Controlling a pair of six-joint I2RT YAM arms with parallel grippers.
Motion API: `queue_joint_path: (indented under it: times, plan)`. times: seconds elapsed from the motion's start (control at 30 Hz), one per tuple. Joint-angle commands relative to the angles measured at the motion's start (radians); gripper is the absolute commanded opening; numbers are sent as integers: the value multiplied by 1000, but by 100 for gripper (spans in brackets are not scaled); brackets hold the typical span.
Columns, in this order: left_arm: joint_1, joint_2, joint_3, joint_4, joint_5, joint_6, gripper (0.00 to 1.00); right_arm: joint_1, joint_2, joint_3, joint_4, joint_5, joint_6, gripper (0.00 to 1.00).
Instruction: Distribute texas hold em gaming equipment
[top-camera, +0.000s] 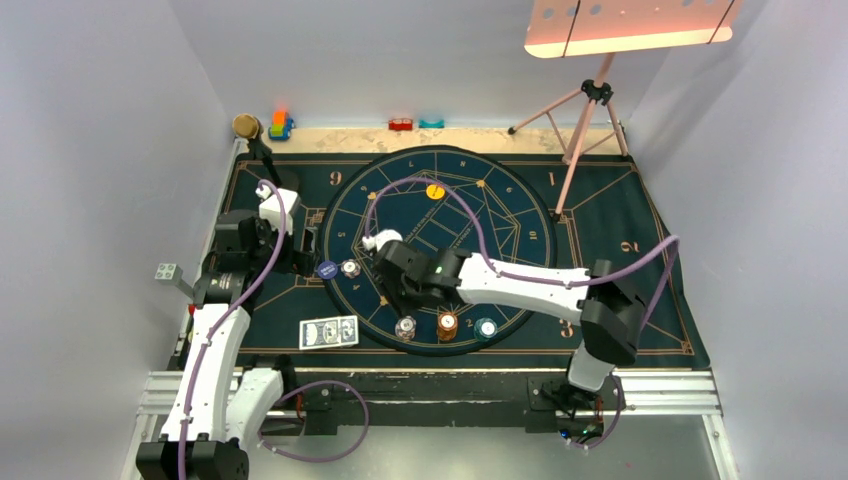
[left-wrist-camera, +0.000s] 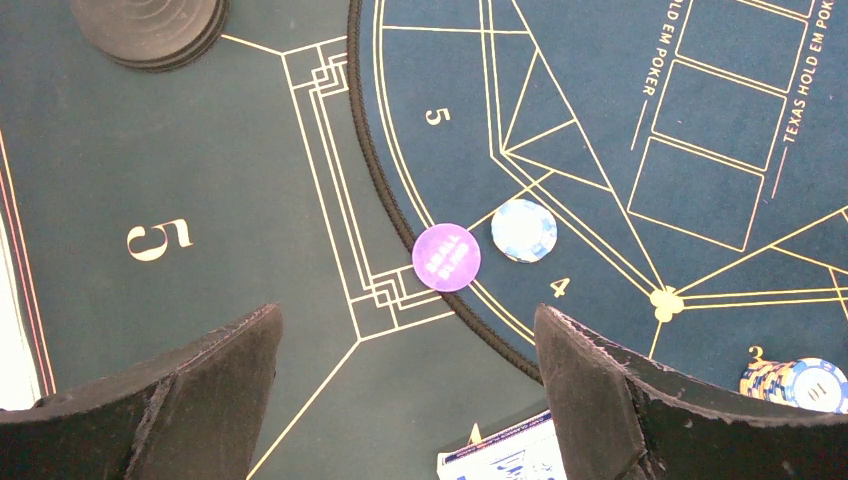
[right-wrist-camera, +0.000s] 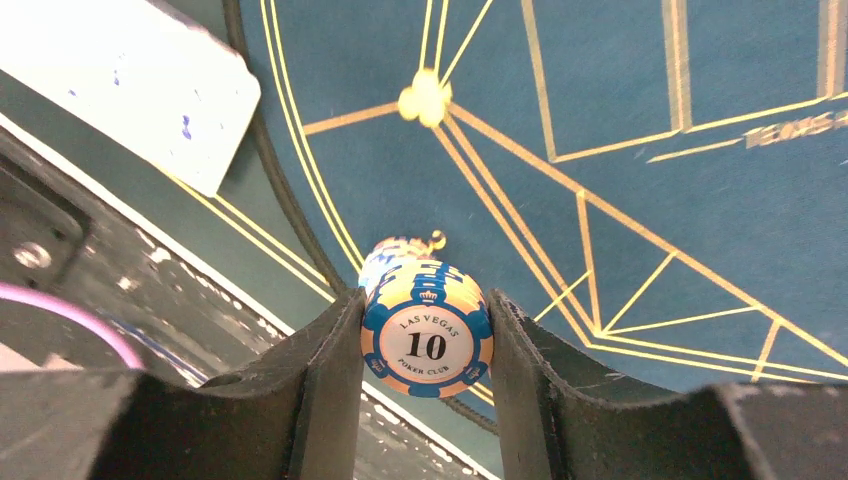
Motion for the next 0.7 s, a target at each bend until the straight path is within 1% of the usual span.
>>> queue_joint_path:
  times: [0.0, 0.17, 0.37, 0.47, 0.57, 0.67]
  plan:
    - [7, -13, 0, 26, 4, -3, 100, -93, -79, 115, -29, 36, -32, 0]
    - [7, -11, 0, 26, 5, -4, 100, -264, -25, 207, -41, 59, -68, 0]
    - [7, -11, -2, 26, 9, -2, 100, -491, 182, 391, -40, 126, -78, 0]
    - [7, -12, -2, 26, 13, -1, 100, -608, 300, 510, -42, 132, -66, 0]
    - [7, -10, -2, 27, 14, 0, 100, -687, 410, 611, -46, 111, -42, 0]
    - [7, -12, -2, 26, 17, 2, 100, -725, 517, 709, -54, 104, -44, 0]
